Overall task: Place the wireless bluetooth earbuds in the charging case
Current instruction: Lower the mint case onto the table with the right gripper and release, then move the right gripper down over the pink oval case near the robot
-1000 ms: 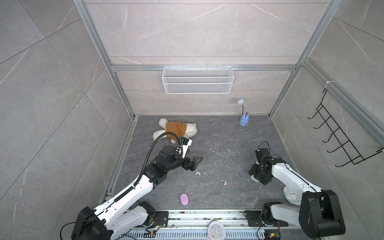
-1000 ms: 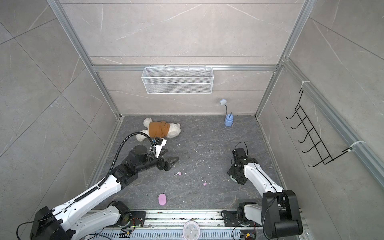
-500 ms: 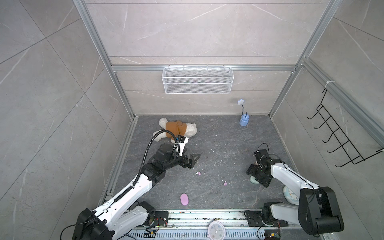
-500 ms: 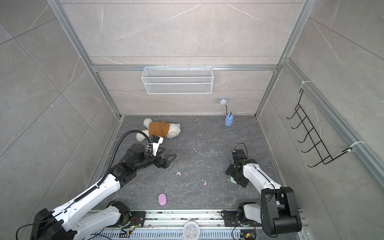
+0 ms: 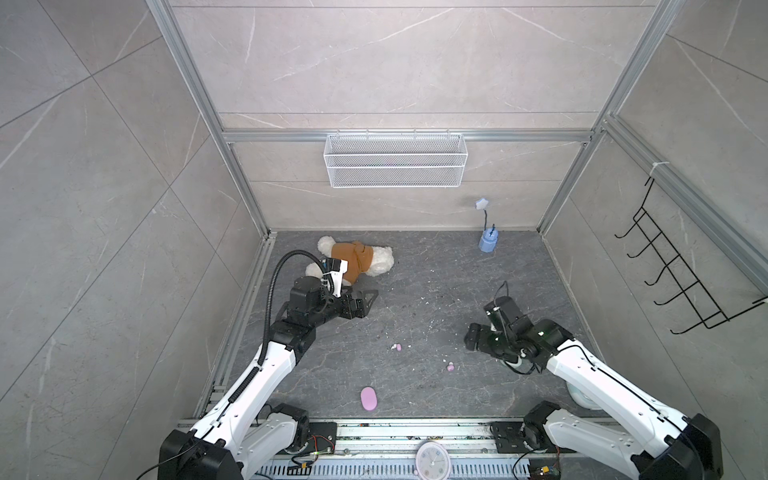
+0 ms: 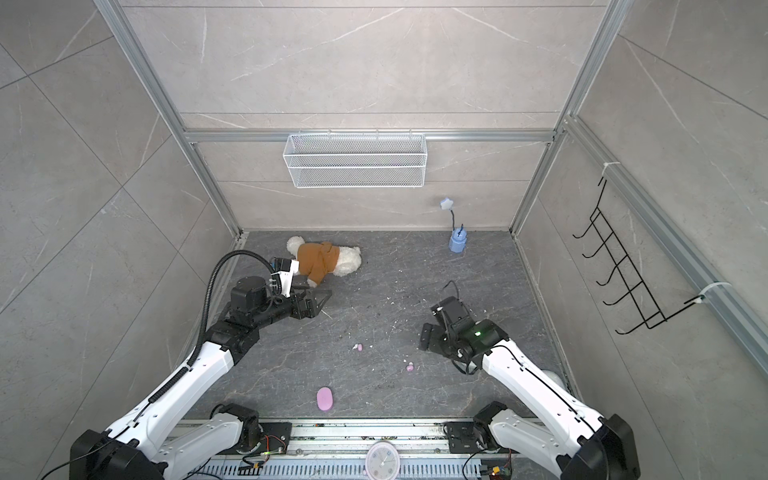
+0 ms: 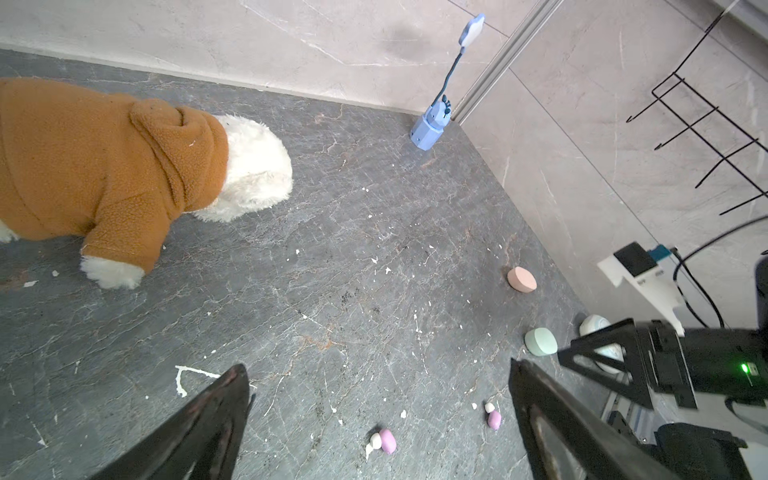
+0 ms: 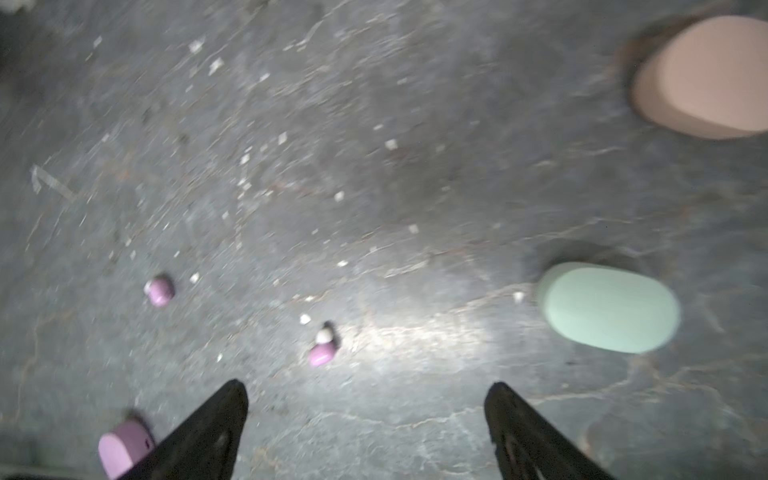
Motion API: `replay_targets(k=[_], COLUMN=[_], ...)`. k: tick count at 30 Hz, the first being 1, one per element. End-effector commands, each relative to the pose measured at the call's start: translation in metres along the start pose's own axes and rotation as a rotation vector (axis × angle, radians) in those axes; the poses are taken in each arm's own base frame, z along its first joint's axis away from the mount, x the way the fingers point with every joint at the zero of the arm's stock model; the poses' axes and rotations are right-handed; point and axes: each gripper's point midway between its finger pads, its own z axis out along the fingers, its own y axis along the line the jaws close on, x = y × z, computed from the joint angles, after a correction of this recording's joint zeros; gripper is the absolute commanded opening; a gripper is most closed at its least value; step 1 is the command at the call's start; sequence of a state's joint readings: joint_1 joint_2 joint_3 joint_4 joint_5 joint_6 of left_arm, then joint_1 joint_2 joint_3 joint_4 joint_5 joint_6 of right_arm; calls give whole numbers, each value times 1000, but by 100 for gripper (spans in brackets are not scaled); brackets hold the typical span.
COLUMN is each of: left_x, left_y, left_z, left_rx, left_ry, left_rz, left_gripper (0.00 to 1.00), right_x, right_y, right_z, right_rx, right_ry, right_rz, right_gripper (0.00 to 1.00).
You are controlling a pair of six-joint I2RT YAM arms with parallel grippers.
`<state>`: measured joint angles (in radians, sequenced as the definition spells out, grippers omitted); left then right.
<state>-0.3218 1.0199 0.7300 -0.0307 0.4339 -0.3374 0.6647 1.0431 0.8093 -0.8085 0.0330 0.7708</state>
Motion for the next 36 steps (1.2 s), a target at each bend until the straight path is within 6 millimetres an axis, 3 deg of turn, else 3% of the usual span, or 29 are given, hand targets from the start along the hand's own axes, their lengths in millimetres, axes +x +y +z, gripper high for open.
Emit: replay_targets(k=[1, 7, 13, 20, 32, 36], left_x=[-18, -16, -12, -14, -12, -14], left_y=[-17, -17, -13, -5, -2, -1], left_z=[-5, -10, -12, -11, -12, -13], left_rx=[69, 58, 35, 25, 26, 29], left_ry=[-20, -10, -8, -13, -8, -8], left_rz=[-4, 25, 35, 0, -32, -38], left_gripper=[100, 100, 100, 100, 100, 100], right_x=[17, 67, 115, 149, 158, 163], right_y=[49, 145, 196, 214, 231, 225], right_z=[-3, 10, 22, 45, 68, 79], right_rx=[-74, -185, -252, -185, -60, -10], right_ry=[12, 40, 107, 164, 221, 240], right_rz=[-132, -471, -643, -747, -855, -885], right_gripper=[92, 95, 96, 96, 97, 97])
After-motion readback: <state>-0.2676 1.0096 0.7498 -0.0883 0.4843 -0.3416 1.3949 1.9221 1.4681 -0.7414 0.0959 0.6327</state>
